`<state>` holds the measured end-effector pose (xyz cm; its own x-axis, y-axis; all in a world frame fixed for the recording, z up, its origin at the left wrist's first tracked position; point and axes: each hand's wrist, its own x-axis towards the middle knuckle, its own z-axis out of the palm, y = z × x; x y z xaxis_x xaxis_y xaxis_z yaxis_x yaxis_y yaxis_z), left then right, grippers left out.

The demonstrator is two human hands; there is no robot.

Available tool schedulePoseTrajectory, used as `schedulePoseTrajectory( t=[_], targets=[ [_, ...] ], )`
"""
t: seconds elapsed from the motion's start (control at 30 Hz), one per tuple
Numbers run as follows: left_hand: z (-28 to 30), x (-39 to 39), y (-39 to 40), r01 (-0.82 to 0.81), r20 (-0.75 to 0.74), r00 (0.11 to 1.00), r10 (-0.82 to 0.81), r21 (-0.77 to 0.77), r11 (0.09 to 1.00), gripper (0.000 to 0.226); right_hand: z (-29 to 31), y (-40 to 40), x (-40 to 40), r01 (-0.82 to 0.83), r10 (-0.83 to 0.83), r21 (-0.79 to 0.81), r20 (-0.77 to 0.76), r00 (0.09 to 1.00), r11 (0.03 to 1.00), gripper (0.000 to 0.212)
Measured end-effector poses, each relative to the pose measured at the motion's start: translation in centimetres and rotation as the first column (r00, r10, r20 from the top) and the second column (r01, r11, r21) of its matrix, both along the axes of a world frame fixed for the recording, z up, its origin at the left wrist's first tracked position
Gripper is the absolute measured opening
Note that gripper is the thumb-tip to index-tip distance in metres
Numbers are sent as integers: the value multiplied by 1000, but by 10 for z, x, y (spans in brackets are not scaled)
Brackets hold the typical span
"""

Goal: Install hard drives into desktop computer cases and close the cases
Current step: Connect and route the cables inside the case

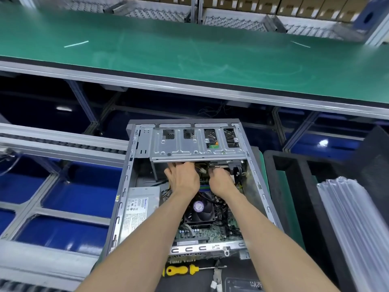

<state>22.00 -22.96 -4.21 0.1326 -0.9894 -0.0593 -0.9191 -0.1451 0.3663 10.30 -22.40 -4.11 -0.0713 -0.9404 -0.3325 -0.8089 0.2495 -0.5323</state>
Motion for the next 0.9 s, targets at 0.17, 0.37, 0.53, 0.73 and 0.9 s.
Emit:
schedulePoseTrajectory(
  t=[0.17, 0.37, 0.53, 0.73, 0.9],
  targets=[
    [-1, -1, -2, -5, -4, 1000, 5, 0, 1000, 20, -5, -3, -3, 109, -111, 18, 214, 971, 994, 27],
    [-2, -1, -1, 1, 28, 1000, 0, -6, 1000, 14, -7, 0, -2, 112, -112, 14, 240, 964, 994, 28],
    [-2, -1, 0, -27, -1, 1000, 27, -23, 999, 19, -6, -5, -1, 212, -225, 76, 334, 915, 974, 29],
    [-2, 0, 0, -44, -78, 996, 43, -11, 999, 29, 4, -11, 2, 233, -254, 160, 128, 959, 959, 39],
    [-1, 1, -1, -61, -122, 991, 63, 18, 998, 30, -3, -12, 3, 312, -351, 186, 239, 905, 932, 39]
  ],
)
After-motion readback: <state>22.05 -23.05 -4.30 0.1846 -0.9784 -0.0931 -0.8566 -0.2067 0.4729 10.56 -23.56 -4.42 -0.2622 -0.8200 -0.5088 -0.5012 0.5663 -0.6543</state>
